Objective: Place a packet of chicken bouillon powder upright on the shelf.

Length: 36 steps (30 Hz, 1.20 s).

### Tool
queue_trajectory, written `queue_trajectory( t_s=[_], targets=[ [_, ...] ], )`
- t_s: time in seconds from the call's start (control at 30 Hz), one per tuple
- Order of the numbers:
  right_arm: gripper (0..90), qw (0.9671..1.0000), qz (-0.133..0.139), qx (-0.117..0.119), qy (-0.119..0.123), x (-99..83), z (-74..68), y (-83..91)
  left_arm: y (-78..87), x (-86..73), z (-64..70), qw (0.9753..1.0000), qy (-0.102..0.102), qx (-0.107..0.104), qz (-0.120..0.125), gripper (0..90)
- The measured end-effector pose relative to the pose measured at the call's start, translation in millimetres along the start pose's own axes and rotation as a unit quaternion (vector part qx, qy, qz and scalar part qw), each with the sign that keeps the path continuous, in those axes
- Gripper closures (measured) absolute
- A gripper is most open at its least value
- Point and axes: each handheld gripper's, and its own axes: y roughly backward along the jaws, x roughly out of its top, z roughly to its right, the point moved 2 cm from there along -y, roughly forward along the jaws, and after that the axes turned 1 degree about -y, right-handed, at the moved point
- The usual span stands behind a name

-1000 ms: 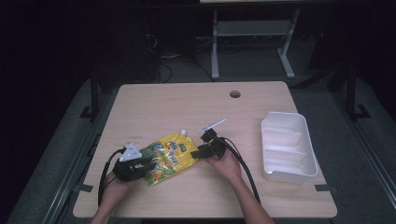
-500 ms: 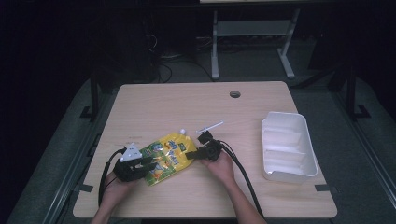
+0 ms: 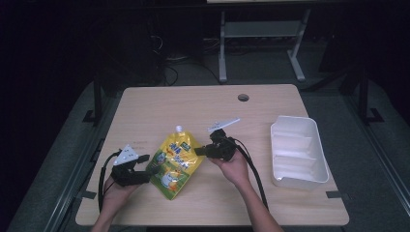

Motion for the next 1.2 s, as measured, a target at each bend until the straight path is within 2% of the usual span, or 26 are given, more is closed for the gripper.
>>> queue_trajectory(
  t_s=[0.07, 0.1, 0.13, 0.17, 0.2, 0.23, 0.27, 0.33, 0.4, 0.43, 0.47, 0.53, 0.57, 0.6, 0.63, 0.67, 0.7, 0.8, 0.87, 0.9, 1.13, 1.2],
  targets=[
    [89.5, 0.9998, 0.003, 0.000, 0.019, 6.1, -6.1, 8.4, 1.5, 0.2, -1.1, 0.9997, 0.013, -0.014, 0.014, 27.3],
    [89.5, 0.9998, 0.003, 0.000, 0.019, 6.1, -6.1, 8.4, 1.5, 0.2, -1.1, 0.9997, 0.013, -0.014, 0.014, 25.6],
    [89.5, 0.9994, 0.003, 0.001, 0.035, 11.9, -12.7, 16.0, 2.0, 0.6, -1.6, 0.9991, 0.022, -0.029, 0.023, 24.4],
    [89.5, 0.9994, 0.003, 0.001, 0.035, 11.9, -12.7, 16.0, 2.0, 0.6, -1.6, 0.9991, 0.022, -0.029, 0.023, 23.5],
    [89.5, 0.9985, 0.004, 0.000, 0.054, 17.5, -19.6, 22.5, 2.2, 0.7, -1.7, 0.9986, 0.025, -0.038, 0.028, 22.8],
    [89.5, 0.9981, 0.005, 0.001, 0.061, 20.1, -23.0, 25.5, 2.2, 0.8, -1.6, 0.9981, 0.026, -0.046, 0.031, 22.5],
    [89.5, 0.9976, 0.005, 0.003, 0.068, 22.7, -26.6, 28.5, 1.6, 1.0, -0.5, 0.9970, 0.028, -0.063, 0.035, 22.6],
    [89.5, 0.9965, 0.008, 0.005, 0.084, 27.1, -33.4, 33.3, 1.4, 1.1, 0.3, 0.9968, 0.026, -0.066, 0.035, 23.5],
    [89.5, 0.9947, 0.010, 0.007, 0.102, 32.2, -41.7, 39.0, 0.2, 2.1, 3.4, 0.9954, 0.026, -0.084, 0.037, 23.7],
    [89.6, 0.9937, 0.010, 0.009, 0.111, 34.2, -45.6, 41.3, 0.2, 2.1, 3.4, 0.9954, 0.026, -0.084, 0.037, 23.6],
    [89.6, 0.9937, 0.010, 0.009, 0.111, 34.2, -45.6, 41.3, 0.0, 2.3, 3.9, 0.9950, 0.025, -0.089, 0.037, 23.6],
    [89.6, 0.9917, 0.008, 0.012, 0.128, 37.3, -53.8, 45.4, -0.4, 2.7, 4.8, 0.9938, 0.025, -0.101, 0.037, 23.6],
    [89.6, 0.9891, 0.006, 0.019, 0.146, 39.4, -61.4, 47.8, -0.7, 2.8, 5.6, 0.9934, 0.025, -0.106, 0.038, 23.6],
    [89.6, 0.9891, 0.006, 0.019, 0.146, 39.4, -61.4, 47.8, -0.7, 2.9, 6.0, 0.9929, 0.022, -0.110, 0.039, 23.6],
    [89.5, 0.9861, 0.003, 0.022, 0.164, 41.0, -67.6, 49.3, -0.6, 3.3, 7.6, 0.9907, 0.020, -0.127, 0.044, 24.8],
    [89.5, 0.9861, 0.003, 0.022, 0.164, 41.0, -67.6, 49.3, -0.6, 3.3, 7.6, 0.9907, 0.020, -0.127, 0.044, 25.9],
    [89.5, 0.9840, 0.000, 0.024, 0.176, 41.6, -72.3, 50.1, -0.4, 3.9, 9.0, 0.9893, 0.019, -0.137, 0.047, 26.9],
    [89.4, 0.9835, -0.002, 0.032, 0.178, 41.0, -73.4, 49.8, -0.5, 4.0, 10.4, 0.9896, 0.010, -0.136, 0.044, 31.7],
    [89.3, 0.9833, -0.001, 0.035, 0.179, 40.2, -72.4, 49.7, -0.1, 3.6, 10.5, 0.9894, 0.008, -0.138, 0.044, 41.8],
    [89.2, 0.9836, -0.001, 0.033, 0.177, 39.4, -72.0, 49.8, 0.6, 3.0, 10.2, 0.9886, 0.006, -0.143, 0.047, 41.8],
    [88.5, 0.9868, 0.021, 0.048, 0.153, 33.8, -59.8, 51.1, 2.3, 2.4, 10.7, 0.9877, -0.002, -0.149, 0.047, 65.8],
    [84.4, 0.9878, 0.025, 0.056, 0.143, 32.1, -54.8, 50.5, 2.9, 2.1, 10.4, 0.9868, -0.005, -0.155, 0.047, 71.5]
  ],
)
